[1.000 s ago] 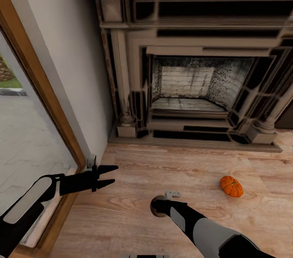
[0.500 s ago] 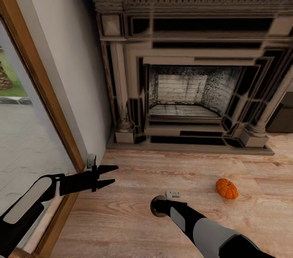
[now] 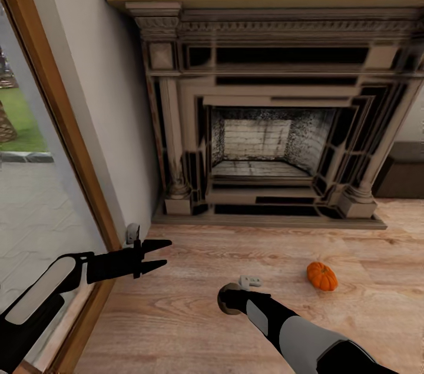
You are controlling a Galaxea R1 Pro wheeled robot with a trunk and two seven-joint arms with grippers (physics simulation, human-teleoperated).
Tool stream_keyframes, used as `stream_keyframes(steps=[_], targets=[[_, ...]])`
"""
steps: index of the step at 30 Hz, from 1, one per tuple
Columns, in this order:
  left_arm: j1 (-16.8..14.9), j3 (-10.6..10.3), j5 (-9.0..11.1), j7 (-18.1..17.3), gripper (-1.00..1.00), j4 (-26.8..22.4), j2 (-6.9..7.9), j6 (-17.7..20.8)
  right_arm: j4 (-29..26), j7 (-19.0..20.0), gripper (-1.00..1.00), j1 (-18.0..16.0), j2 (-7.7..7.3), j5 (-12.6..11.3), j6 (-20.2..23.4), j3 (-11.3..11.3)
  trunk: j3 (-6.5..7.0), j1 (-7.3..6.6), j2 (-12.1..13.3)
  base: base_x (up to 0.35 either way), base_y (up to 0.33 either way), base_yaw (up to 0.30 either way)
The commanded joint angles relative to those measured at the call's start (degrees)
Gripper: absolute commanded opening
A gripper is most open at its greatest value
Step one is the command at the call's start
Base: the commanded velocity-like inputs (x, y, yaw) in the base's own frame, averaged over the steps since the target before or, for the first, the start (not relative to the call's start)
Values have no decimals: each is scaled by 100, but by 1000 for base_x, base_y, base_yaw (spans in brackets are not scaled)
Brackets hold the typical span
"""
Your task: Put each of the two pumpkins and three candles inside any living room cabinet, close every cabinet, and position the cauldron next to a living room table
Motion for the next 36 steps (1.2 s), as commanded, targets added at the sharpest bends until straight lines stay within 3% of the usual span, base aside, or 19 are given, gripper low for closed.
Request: stream_keyframes(steps=[1, 23, 36], targets=[[-6, -9, -49, -55, 100, 3, 3, 3, 1, 6, -100, -3, 0, -4, 19, 7, 18, -5, 0, -238, 0, 0], [-8, 7, -41, -61, 100, -19, 18, 3, 1, 5, -100, -3, 0, -30, 28, 7, -24, -8, 1, -311, 0, -83], [-2, -1, -32, -64, 100, -24, 15, 3, 1, 13, -100, -3, 0, -31, 26, 7, 263, -42, 18, -269, 0, -64]])
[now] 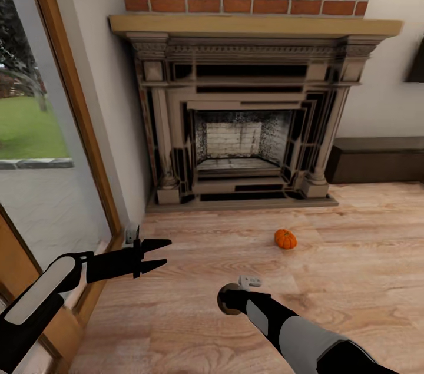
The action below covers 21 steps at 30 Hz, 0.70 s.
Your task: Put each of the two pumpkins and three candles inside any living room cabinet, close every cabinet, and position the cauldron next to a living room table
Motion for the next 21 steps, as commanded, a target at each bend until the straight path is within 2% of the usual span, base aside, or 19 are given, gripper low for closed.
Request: stream_keyframes(steps=[1, 3, 16, 21], targets=[[-5, -7, -50, -56, 100, 1, 6, 2, -1, 7, -100, -4, 0, -16, 20, 17, 18, -7, -1, -344, 0, -251], [-6, -7, -49, -56, 100, 1, 4, 2, -1, 8, -100, -4, 0, -16, 21, 17, 62, -12, 2, -345, 0, -264], [-9, -2, -58, -51, 100, 1, -6, -5, -1, 13, -100, -4, 0, -16, 22, 17, 62, -12, 2, -345, -9, -273], [-8, 17, -64, -51, 100, 1, 10, -6, -1, 47, -100, -4, 0, -16, 22, 17, 62, -12, 2, -115, -51, -285]])
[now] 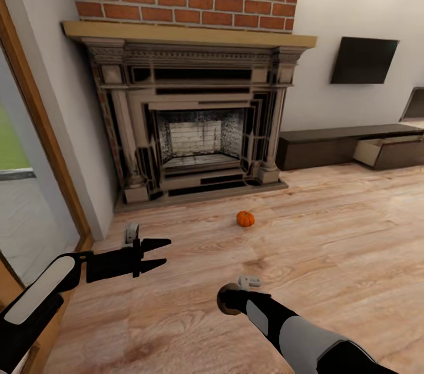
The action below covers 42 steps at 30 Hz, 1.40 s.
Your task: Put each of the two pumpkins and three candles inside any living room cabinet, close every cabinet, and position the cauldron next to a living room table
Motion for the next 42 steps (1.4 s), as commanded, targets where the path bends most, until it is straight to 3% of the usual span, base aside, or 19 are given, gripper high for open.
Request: stream_keyframes(steps=[1, 19, 27, 42], targets=[[1, -2, -47, -54, 100, 1, 8, 2, -3, 41, -100, -5, 0, -15, 20, 19, -5, -2, -3, -13, -6, -287], [0, 0, -45, -58, 100, -7, -1, 1, -3, 90, -100, -5, 0, -15, 20, 19, -5, -2, -3, -6, -60, -287], [-2, -1, -45, -60, 100, -8, -10, 1, -3, 94, -100, -5, 0, -15, 14, 19, 172, -22, 8, -10, 0, -254], [0, -3, -39, -55, 100, -6, -12, 1, -22, 298, -100, -5, 0, -23, 23, 3, 504, -61, 28, 0, 0, -10]])
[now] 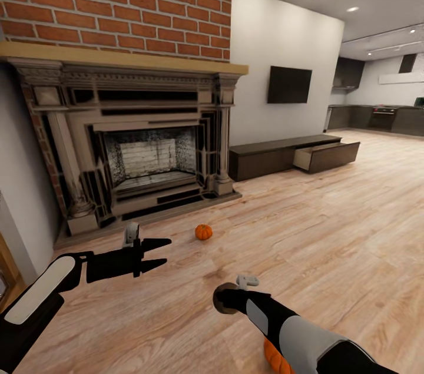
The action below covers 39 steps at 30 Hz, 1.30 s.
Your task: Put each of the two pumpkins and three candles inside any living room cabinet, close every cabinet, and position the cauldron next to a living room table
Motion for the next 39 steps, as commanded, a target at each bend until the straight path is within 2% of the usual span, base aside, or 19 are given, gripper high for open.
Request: stream_keyframes(steps=[1, 5, 39], targets=[[-2, -8, -48, -55, 100, 3, 4, 2, -1, 96, -100, -3, 0, 0, 16, 9, 16, -3, -1, 0, 0, 0], [-4, -8, -48, -56, 100, 4, 9, 3, 2, 211, -100, -3, 0, -5, 59, -5, 92, -14, 5, 0, 0, 0], [-5, -8, -48, -57, 100, 10, 2, 3, 3, 249, -100, -3, 0, 0, 102, -18, 392, -760, 1367, 0, 0, 0]])
